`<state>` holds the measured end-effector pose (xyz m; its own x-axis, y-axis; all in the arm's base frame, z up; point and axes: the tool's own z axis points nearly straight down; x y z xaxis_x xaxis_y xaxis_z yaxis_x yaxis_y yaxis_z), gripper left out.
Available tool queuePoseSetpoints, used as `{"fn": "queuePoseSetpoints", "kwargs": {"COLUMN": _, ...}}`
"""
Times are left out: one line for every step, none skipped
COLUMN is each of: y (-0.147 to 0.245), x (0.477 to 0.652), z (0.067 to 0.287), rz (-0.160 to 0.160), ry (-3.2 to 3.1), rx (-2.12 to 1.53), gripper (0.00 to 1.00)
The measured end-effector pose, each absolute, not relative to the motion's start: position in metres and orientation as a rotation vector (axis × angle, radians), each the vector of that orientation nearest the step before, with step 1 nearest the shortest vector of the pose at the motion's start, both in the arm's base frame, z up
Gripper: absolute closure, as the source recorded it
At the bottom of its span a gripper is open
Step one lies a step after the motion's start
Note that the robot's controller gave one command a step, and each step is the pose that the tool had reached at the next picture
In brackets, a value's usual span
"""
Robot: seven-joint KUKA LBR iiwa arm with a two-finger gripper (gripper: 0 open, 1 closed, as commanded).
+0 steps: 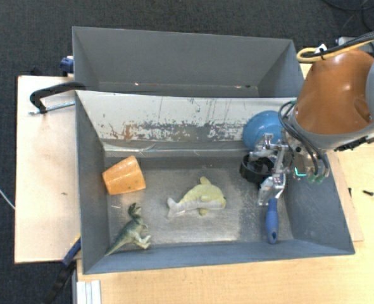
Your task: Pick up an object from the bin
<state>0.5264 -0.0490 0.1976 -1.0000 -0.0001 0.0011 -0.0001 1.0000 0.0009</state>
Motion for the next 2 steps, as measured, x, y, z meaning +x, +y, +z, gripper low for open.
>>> {"fn": "queuePoseSetpoints", "kwargs": {"y": -0.027, "x": 0.55, "z": 0.164, "rz": -0.003, "ry": -3.135, "rx": 0.157, "gripper": 0.0}}
{"fn": "queuePoseSetpoints", "kwargs": {"y": 0.057, "x": 0.554, "z": 0.083, "rz": -0.004, "ry": -3.154, "rx": 0.016, "gripper": 0.0}}
